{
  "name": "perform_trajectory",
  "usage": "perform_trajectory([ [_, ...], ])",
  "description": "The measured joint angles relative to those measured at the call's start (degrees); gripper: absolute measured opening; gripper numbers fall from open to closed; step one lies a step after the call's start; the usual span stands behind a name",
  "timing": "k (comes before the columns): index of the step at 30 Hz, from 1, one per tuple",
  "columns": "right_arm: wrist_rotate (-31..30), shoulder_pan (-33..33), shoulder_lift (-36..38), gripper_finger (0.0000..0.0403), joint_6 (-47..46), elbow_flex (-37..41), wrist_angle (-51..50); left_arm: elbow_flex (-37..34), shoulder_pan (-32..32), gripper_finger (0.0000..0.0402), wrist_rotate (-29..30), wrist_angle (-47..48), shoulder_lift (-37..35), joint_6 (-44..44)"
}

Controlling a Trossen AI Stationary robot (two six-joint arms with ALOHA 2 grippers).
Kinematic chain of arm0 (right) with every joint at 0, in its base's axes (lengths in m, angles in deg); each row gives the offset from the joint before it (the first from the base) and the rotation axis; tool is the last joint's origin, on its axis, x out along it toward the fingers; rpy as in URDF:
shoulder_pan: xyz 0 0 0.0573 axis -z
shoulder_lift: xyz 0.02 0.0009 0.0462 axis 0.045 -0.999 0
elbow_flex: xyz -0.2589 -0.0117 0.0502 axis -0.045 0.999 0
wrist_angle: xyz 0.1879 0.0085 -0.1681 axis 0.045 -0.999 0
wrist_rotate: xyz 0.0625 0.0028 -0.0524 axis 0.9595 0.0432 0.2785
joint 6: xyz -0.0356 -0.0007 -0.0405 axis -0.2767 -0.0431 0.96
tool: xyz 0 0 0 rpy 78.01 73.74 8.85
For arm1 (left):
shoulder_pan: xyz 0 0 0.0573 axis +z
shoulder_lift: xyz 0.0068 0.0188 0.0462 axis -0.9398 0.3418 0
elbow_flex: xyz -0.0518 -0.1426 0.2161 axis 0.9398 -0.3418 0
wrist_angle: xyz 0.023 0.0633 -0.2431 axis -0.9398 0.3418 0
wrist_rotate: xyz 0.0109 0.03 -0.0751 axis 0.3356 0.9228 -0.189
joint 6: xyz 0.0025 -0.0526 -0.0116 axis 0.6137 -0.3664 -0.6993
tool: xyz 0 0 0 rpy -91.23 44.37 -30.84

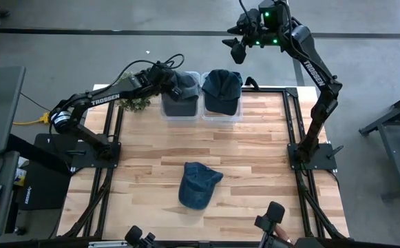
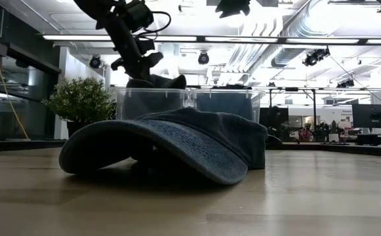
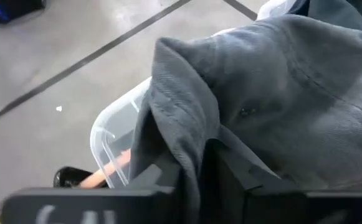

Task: Pick & Place hat
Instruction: Put the gray cap into the left transparent bin, then put the blue cap into the right transparent bin

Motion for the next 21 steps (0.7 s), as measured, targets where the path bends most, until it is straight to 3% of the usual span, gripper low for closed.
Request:
perform_trajectory([
  [12,3.3,1.5,0.0,0.0217,1.9,0.0,-1.6,6.3,0.0,0.0235,0.2,1.9,0.0,6.0],
  [21,3.9,2.7,0.0,0.0218,4.5,0.0,-4.7,14.6,0.0,0.0268,-1.3,15.0,0.0,5.2],
])
